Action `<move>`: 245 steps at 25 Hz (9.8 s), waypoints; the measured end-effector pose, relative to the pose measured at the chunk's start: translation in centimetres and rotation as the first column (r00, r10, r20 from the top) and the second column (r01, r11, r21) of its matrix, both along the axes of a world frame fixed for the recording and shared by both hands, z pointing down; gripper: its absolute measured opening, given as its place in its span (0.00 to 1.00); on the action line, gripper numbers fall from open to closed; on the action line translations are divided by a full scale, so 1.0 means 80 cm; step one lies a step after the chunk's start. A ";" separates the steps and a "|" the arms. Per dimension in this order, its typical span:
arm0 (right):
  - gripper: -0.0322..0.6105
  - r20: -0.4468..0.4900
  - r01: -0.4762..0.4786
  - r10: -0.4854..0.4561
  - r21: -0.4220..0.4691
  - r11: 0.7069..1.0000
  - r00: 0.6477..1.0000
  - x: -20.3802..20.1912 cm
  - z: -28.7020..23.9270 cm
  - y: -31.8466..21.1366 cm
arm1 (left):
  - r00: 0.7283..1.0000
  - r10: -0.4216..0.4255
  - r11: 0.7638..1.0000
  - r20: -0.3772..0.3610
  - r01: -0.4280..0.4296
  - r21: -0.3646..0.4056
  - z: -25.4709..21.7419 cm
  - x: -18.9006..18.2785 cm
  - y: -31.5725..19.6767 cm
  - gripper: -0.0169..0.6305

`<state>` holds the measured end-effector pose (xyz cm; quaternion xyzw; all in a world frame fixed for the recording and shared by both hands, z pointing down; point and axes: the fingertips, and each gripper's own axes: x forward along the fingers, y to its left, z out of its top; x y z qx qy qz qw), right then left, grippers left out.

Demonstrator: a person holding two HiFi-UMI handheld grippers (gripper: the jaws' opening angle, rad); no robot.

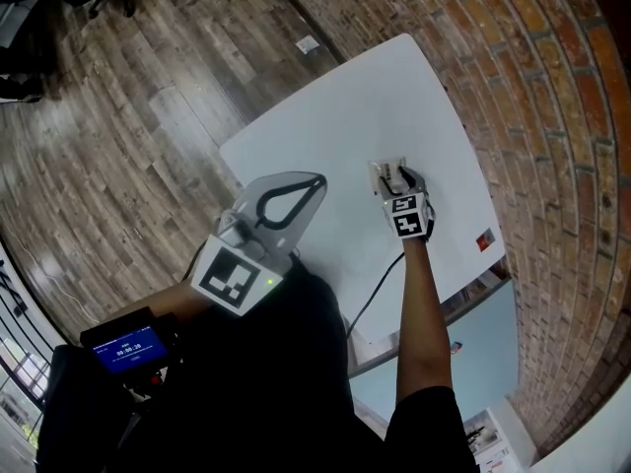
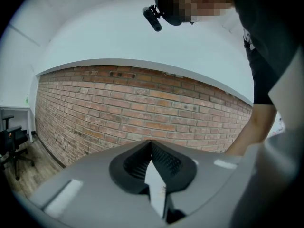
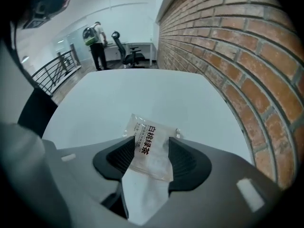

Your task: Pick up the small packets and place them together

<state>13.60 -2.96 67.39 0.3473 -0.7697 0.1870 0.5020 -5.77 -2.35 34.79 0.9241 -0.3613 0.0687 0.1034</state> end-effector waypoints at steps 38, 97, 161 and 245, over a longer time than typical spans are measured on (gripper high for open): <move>0.43 0.049 -0.010 0.005 0.095 0.995 0.999 -0.011 -0.029 0.047 | 0.999 -0.032 0.999 -0.023 0.031 -0.036 0.012 -0.011 0.004 0.03; 0.40 0.250 -0.725 0.681 0.206 0.657 0.688 0.396 -0.084 0.220 | 0.983 0.181 0.983 -0.028 -0.181 -0.001 0.006 0.243 0.143 0.03; 0.06 0.410 -0.880 0.798 0.020 0.475 0.441 0.527 -0.031 0.126 | 0.989 0.130 0.988 0.076 -0.124 -0.089 0.047 0.229 0.138 0.03; 0.37 0.169 -0.570 0.557 0.038 0.821 0.813 0.071 -0.004 0.103 | 0.984 0.180 0.980 0.002 -0.179 -0.081 0.049 0.016 0.020 0.03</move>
